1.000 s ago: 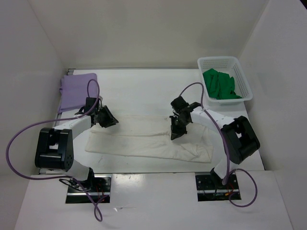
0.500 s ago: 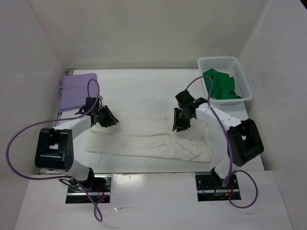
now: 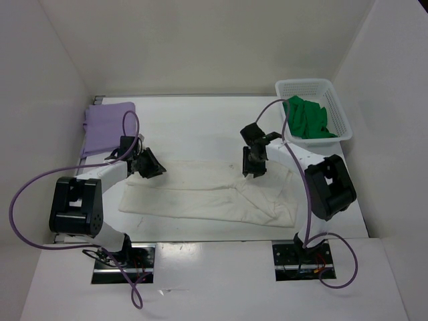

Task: Fold and stack the t-shirts
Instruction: Fold the other side of the tshirt into a rectangle

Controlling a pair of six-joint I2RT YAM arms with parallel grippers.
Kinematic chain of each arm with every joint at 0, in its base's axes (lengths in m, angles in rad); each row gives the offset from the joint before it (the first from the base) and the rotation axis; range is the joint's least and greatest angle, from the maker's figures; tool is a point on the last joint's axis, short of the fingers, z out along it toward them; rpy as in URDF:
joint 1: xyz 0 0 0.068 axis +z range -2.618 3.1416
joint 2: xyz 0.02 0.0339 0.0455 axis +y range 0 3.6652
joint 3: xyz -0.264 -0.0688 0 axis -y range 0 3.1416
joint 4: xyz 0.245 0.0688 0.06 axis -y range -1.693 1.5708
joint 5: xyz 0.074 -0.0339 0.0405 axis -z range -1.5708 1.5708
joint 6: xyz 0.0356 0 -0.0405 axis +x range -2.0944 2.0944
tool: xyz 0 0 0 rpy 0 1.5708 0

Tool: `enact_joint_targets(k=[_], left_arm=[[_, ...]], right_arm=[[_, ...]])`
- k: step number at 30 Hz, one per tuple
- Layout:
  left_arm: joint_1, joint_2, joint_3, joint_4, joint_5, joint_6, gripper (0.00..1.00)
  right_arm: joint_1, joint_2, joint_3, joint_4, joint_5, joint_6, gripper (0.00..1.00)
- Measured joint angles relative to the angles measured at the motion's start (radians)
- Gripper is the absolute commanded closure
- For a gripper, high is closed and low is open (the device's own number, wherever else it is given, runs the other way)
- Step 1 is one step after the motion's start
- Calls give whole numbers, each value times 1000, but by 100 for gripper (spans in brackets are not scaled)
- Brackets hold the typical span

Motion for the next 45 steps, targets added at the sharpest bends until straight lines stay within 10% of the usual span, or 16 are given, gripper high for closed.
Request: enact_joint_targets(k=[45], left_arm=[[0,0,-5,23,0,-24,69]], right_arm=[[-9,-71,-94,6,-225,6,100]])
